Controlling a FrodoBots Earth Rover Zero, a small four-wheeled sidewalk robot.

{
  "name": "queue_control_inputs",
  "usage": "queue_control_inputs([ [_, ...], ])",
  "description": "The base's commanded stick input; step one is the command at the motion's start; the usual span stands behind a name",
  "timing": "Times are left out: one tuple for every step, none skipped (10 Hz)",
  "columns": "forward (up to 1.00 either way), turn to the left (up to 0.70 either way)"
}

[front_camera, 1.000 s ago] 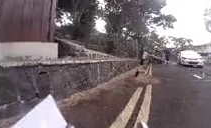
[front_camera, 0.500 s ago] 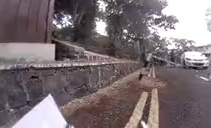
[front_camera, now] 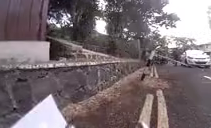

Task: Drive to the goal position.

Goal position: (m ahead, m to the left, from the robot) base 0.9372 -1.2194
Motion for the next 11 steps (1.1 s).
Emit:
queue_control_inputs([
  [0.45,0.00],
  [0.45,0.00],
  [0.45,0.00],
  [0.45,0.00],
  [0.45,0.00],
  [0.45,0.00],
  [0.45,0.00],
  [0.45,0.00],
  [0.45,0.00],
  [0.45,0.00],
  [0.45,0.00],
])
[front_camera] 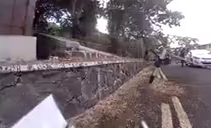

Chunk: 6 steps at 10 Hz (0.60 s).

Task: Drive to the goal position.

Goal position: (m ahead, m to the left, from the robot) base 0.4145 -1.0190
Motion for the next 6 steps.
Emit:
queue_control_inputs([
  [0.00,-0.45],
  [0.00,-0.45],
  [0.00,-0.45],
  [0.00,-0.45],
  [0.00,-0.45],
  [0.00,-0.45],
])
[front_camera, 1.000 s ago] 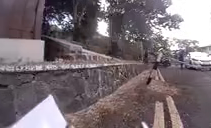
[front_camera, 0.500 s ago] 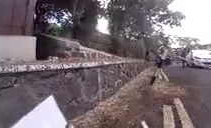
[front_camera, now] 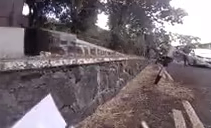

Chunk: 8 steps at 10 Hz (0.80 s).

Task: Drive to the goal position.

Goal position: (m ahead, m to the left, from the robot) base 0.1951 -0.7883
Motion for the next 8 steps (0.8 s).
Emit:
queue_control_inputs([
  [0.00,-0.34],
  [0.00,-0.18],
  [0.00,-0.03],
  [0.00,0.00],
  [0.00,0.00],
  [0.00,0.00],
  [0.00,0.00],
  [0.00,0.00],
])
